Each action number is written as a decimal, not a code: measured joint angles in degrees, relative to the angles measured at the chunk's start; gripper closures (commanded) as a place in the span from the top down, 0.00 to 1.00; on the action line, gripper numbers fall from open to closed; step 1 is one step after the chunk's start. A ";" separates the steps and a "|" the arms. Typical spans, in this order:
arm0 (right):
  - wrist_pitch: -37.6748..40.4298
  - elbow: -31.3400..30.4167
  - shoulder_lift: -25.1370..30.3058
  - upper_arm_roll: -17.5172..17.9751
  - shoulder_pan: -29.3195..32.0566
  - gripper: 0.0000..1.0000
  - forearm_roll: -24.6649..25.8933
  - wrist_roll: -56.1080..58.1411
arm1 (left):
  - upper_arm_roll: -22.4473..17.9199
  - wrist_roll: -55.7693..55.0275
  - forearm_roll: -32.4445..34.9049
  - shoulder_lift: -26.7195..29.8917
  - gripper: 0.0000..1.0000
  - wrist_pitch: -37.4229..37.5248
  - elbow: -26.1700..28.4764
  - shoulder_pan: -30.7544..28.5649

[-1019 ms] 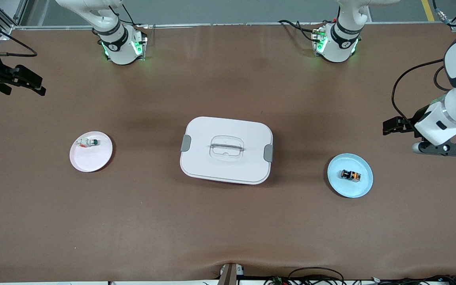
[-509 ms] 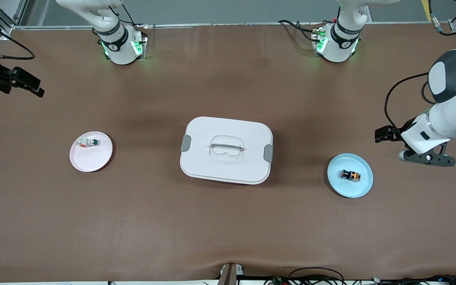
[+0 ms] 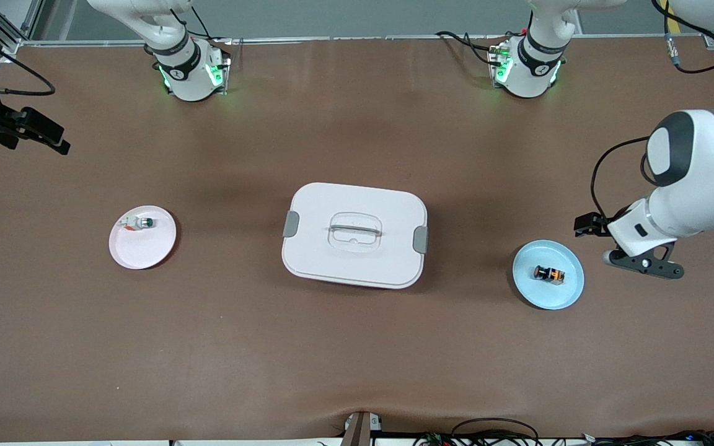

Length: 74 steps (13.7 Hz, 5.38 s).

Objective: Transfer orange switch to right arm and place
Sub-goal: 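Move the left gripper down over the orange switch on the blue plate, then lower the left gripper and close it on the orange switch, then lift the orange switch off the blue plate with the left gripper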

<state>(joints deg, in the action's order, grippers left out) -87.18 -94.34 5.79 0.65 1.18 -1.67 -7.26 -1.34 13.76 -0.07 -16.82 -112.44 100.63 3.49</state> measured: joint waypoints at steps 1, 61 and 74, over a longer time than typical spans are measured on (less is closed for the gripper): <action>0.00 0.00 -0.01 0.01 0.00 1.00 0.00 0.34 | 0.02 0.19 0.00 -0.86 1.00 -1.07 0.01 0.02; -0.84 -1.15 -0.04 0.60 -0.03 1.00 0.01 1.13 | 0.36 -0.47 3.80 -19.16 0.25 -28.27 5.16 1.60; -0.87 -1.16 -0.04 0.67 -0.16 1.00 1.53 1.40 | 1.46 -7.74 3.80 -13.27 0.25 -22.12 4.68 1.62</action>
<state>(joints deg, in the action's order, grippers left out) -88.06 -95.50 5.75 1.32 1.02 -0.14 -5.87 0.12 6.02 3.73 -30.09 -134.56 105.30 5.11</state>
